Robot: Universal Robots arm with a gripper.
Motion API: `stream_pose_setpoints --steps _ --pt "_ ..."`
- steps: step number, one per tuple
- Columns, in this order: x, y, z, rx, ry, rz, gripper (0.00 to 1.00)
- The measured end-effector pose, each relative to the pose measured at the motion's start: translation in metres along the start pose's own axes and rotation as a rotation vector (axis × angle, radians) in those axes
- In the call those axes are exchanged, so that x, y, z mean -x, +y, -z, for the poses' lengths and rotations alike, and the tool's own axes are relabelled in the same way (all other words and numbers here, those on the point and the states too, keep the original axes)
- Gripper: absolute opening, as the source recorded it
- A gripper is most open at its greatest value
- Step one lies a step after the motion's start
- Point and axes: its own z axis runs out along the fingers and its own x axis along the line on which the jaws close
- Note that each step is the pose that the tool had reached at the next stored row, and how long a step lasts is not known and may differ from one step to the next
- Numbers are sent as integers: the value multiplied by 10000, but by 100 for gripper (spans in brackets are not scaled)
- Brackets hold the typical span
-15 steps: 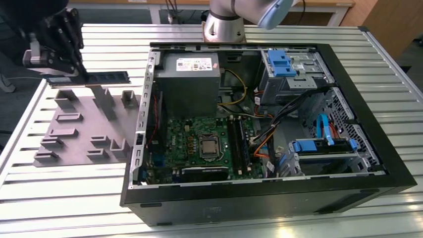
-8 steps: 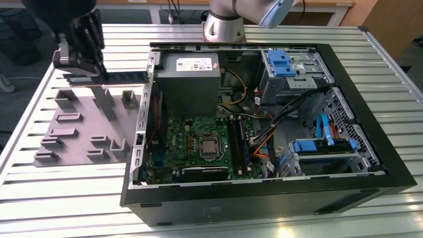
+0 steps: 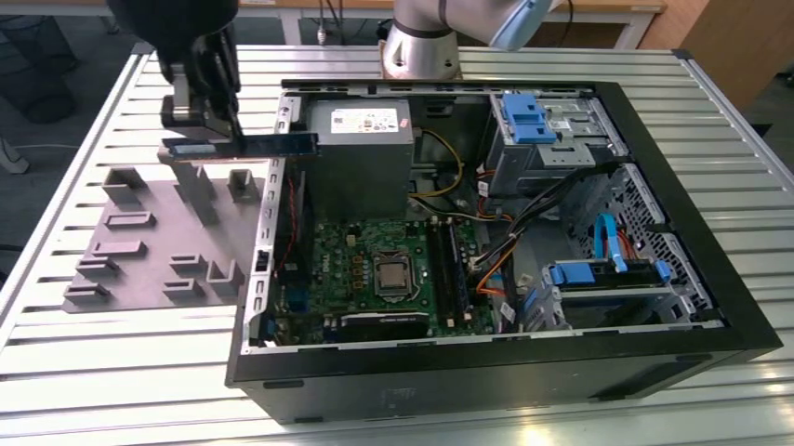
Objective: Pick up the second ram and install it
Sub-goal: 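Pick up the second ram and move it above second insertion slot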
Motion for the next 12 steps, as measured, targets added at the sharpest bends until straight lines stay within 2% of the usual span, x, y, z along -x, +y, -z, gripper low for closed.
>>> stream_pose_setpoints --steps 12 --pt "-4 -505 -5 0 1 0 14"
